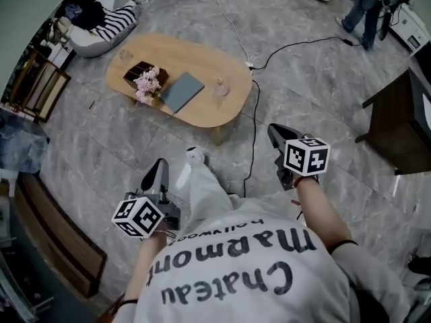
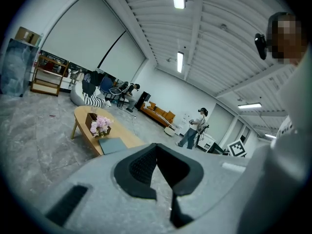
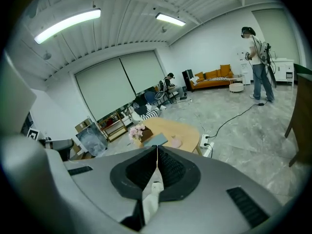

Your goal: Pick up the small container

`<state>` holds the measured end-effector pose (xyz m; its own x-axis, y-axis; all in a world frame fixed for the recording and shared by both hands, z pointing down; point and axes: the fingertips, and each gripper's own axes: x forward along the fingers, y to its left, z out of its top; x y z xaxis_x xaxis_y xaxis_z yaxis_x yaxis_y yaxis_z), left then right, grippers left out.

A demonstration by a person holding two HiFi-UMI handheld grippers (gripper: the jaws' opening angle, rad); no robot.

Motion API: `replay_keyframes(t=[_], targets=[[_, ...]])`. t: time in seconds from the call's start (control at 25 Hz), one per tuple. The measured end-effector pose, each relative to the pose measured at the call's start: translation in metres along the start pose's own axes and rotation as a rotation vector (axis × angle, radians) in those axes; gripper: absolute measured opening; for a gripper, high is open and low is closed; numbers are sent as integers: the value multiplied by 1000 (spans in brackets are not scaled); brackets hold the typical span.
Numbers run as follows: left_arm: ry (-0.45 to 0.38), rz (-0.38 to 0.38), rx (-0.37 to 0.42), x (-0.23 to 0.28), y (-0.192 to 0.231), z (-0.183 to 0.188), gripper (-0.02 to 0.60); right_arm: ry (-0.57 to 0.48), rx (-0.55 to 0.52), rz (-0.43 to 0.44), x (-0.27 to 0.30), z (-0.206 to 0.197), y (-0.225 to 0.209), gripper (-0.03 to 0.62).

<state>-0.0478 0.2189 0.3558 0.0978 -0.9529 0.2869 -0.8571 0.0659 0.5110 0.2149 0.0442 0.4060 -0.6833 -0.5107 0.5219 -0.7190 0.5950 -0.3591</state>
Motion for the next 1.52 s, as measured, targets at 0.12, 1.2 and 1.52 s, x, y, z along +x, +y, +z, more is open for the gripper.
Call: replay_keyframes(t=[0.12, 1.2, 1.52], targets=[[20, -3, -8, 14, 5, 3, 15, 16, 15, -7, 9, -2, -4, 14], [140, -252, 68, 251, 67, 147, 15, -156, 195, -106, 157, 157, -36, 15], [218, -314, 88, 320, 92, 175, 15, -210, 274, -138, 210, 183, -44, 14]])
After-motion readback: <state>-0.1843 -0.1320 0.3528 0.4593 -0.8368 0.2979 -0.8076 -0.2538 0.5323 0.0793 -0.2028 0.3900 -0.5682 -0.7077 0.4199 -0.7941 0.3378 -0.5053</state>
